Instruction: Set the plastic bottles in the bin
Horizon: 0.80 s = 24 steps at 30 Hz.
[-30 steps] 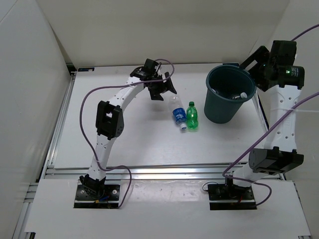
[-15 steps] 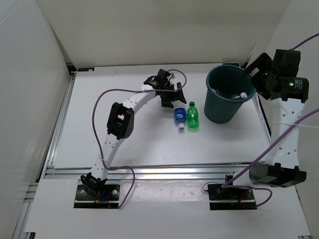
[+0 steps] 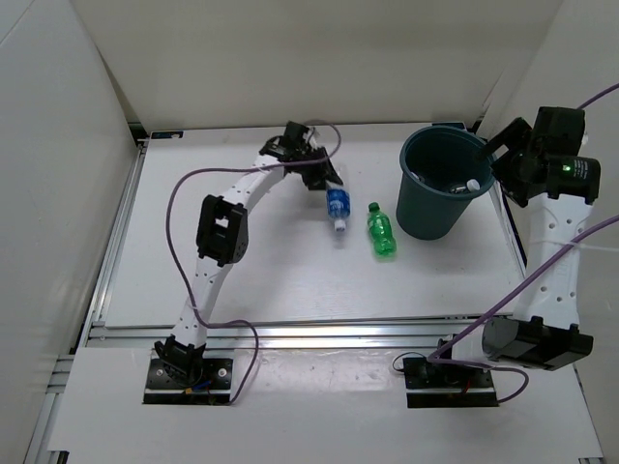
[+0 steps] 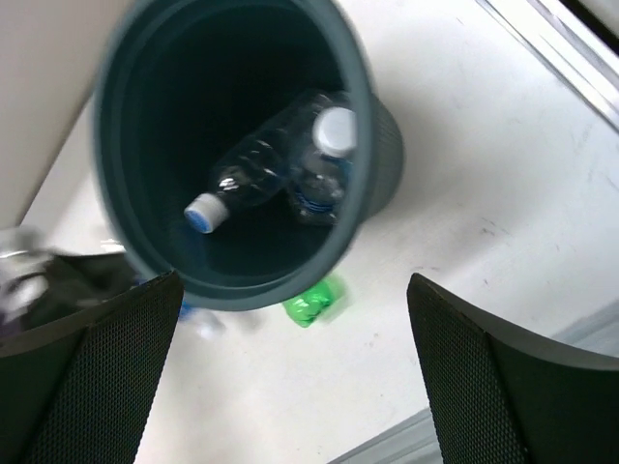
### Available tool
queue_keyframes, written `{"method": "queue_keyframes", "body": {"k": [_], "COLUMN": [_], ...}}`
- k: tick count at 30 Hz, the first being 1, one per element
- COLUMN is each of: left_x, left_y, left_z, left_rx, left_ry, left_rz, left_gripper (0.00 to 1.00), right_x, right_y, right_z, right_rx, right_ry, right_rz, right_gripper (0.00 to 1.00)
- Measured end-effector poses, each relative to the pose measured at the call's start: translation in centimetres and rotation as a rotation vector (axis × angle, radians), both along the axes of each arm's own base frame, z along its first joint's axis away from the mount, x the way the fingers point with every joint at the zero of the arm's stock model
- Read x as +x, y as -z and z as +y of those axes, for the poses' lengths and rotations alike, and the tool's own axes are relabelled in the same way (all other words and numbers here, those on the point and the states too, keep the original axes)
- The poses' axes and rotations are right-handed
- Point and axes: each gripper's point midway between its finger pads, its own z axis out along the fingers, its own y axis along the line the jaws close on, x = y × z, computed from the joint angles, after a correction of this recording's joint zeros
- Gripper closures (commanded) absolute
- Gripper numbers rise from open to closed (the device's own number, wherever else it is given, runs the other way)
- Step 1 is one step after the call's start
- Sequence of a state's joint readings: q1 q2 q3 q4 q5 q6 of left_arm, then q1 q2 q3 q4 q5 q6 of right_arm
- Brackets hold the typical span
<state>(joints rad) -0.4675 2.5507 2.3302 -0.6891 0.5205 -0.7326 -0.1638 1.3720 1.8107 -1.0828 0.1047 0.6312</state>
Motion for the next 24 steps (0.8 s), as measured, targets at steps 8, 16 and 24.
{"method": "queue_keyframes", "body": {"k": [8,16,24], "left_x": [9.1,4.9,1.6], "left_y": [-24.1,-38.1,-40.0], "left_z": [2.5,-2.0,-7.2], "left_rx": [-0.354,-0.551,-0.564], "left_ry": [-0.225,-0.225,-0.243], "left_rz": [-0.576,-1.031,-1.195], "left_gripper": [0.5,0.56,0.41], "right_x": [-1.8,-3.0,-5.8], "right_y": [3.2,3.7,1.2], "right_z": [-1.5,-1.0,0.0], "right_rx": [0.072,0.093,0.073], "right_ry": [0.104,0.103,0.057], "right_rz": [0.115,0.159,0.107], "right_gripper": [0.0,0.0,0.0]}}
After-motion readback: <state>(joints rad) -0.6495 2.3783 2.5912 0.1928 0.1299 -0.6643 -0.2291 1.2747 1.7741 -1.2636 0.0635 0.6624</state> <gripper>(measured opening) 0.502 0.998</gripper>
